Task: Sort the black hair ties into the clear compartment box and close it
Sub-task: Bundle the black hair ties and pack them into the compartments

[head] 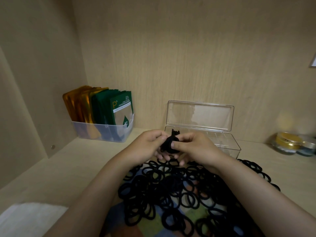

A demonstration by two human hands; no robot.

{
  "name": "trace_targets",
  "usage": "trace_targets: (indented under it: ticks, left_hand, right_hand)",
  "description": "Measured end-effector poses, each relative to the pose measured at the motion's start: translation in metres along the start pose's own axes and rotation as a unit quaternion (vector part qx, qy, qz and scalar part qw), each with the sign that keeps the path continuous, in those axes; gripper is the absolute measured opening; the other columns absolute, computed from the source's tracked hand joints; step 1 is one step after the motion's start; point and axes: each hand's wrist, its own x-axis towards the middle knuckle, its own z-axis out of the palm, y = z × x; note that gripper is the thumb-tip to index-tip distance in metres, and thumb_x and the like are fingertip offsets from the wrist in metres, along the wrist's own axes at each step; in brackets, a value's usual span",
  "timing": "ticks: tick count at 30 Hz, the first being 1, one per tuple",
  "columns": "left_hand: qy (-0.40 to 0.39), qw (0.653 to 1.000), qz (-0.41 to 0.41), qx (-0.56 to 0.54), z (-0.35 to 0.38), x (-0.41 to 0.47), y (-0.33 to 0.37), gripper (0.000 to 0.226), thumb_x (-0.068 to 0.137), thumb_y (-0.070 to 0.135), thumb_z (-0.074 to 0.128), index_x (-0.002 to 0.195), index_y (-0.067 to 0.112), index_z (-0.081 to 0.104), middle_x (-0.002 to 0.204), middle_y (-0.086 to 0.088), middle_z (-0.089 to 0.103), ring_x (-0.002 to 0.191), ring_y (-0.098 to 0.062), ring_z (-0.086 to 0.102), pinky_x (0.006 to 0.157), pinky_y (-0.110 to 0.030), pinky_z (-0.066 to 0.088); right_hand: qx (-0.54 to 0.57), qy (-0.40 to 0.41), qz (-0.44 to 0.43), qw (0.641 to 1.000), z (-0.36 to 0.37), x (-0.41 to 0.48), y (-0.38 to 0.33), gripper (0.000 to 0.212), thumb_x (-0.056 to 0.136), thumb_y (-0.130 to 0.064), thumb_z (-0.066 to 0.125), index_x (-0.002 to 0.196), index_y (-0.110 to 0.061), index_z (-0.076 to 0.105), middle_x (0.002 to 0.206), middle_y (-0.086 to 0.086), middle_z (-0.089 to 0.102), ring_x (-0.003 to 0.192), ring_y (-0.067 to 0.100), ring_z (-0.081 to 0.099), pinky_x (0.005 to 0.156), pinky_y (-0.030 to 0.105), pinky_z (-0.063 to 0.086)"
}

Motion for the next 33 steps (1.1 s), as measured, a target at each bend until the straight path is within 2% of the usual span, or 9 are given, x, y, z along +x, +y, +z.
trace_targets:
  ticks: [5,9,11,15,17,20,24,29,33]
  left_hand:
    - [0.024,0.999,-0.013,-0.021,-0.006,0.001,0.0,0.021,0.108,0.015,0.031,0.108,0.022,0.051,0.089,-0.017,0.074,0.068,-0.024,0.073,0.058,-0.026,0.056]
    - [0.16,0.97,-0.027,0.181,-0.023,0.006,-0.024,0.017,0.102,0.021,0.043,0.103,0.033,0.055,0.078,0.001,0.074,0.061,-0.013,0.064,0.056,-0.025,0.048]
    - [0.153,0.952,-0.046,0.261,-0.028,0.011,-0.037,0.016,0.097,0.024,0.053,0.1,0.037,0.062,0.088,0.006,0.067,0.079,-0.01,0.061,0.069,-0.026,0.046]
    - [0.039,0.926,-0.076,0.367,-0.021,0.019,-0.048,0.035,0.089,0.043,0.063,0.122,0.032,0.068,0.116,0.002,0.053,0.121,-0.014,0.039,0.108,-0.031,0.034]
    - [0.013,0.925,-0.082,0.37,-0.018,0.02,-0.047,0.039,0.08,0.052,0.07,0.113,0.031,0.074,0.111,0.001,0.057,0.115,-0.011,0.039,0.101,-0.029,0.038]
    - [0.023,0.931,-0.065,0.359,-0.015,0.022,-0.048,0.017,0.078,0.04,0.077,0.081,0.024,0.079,0.084,0.008,0.069,0.089,-0.008,0.059,0.075,-0.023,0.047]
    - [0.042,0.906,-0.048,0.419,-0.012,0.02,-0.043,0.008,0.084,0.027,0.072,0.085,0.022,0.078,0.088,0.007,0.069,0.084,-0.01,0.063,0.075,-0.024,0.05]
    - [0.104,0.948,-0.055,0.297,-0.013,0.008,-0.029,0.006,0.09,0.024,0.065,0.088,0.024,0.071,0.083,0.007,0.07,0.077,-0.008,0.064,0.067,-0.021,0.048]
    - [0.115,0.992,-0.045,0.04,-0.006,0.004,-0.012,0.012,0.089,0.021,0.07,0.097,0.014,0.077,0.086,-0.002,0.077,0.08,-0.01,0.072,0.073,-0.021,0.057]
  right_hand:
    - [0.012,0.044,-0.006,0.999,-0.006,0.0,-0.004,0.006,0.09,-0.006,0.069,0.091,-0.005,0.075,0.08,0.008,0.076,0.065,0.017,0.067,0.048,0.027,0.055]
    - [0.017,0.067,-0.005,0.998,-0.009,0.001,-0.003,0.011,0.091,-0.002,0.066,0.085,-0.007,0.073,0.073,0.008,0.073,0.067,0.023,0.067,0.049,0.029,0.056]
    - [0.007,0.066,-0.002,0.998,-0.009,0.001,-0.002,0.01,0.091,-0.002,0.066,0.086,-0.007,0.073,0.072,0.007,0.073,0.068,0.024,0.067,0.049,0.03,0.056]
    - [-0.025,0.053,0.008,0.998,-0.007,0.001,-0.001,0.01,0.091,-0.002,0.066,0.087,-0.008,0.073,0.075,0.007,0.074,0.068,0.021,0.069,0.049,0.028,0.057]
    - [-0.041,0.041,0.007,0.998,-0.005,0.001,0.0,0.012,0.091,-0.002,0.065,0.086,-0.009,0.072,0.079,0.009,0.072,0.068,0.019,0.068,0.049,0.028,0.057]
    - [-0.059,0.035,-0.001,0.998,-0.004,0.001,0.003,0.013,0.091,-0.001,0.066,0.086,-0.011,0.074,0.089,0.013,0.073,0.072,0.019,0.069,0.051,0.026,0.058]
    - [-0.081,0.023,0.001,0.996,-0.005,0.002,0.006,0.013,0.089,-0.004,0.07,0.097,-0.009,0.078,0.099,0.013,0.076,0.079,0.023,0.071,0.056,0.028,0.06]
    - [-0.05,0.006,0.004,0.999,-0.005,0.001,0.004,0.012,0.091,-0.002,0.067,0.101,-0.001,0.074,0.086,0.012,0.075,0.068,0.016,0.071,0.053,0.028,0.06]
    - [-0.018,-0.026,0.018,0.999,-0.004,-0.002,-0.002,0.017,0.095,-0.006,0.063,0.101,0.009,0.068,0.071,0.009,0.07,0.056,0.017,0.068,0.044,0.024,0.054]
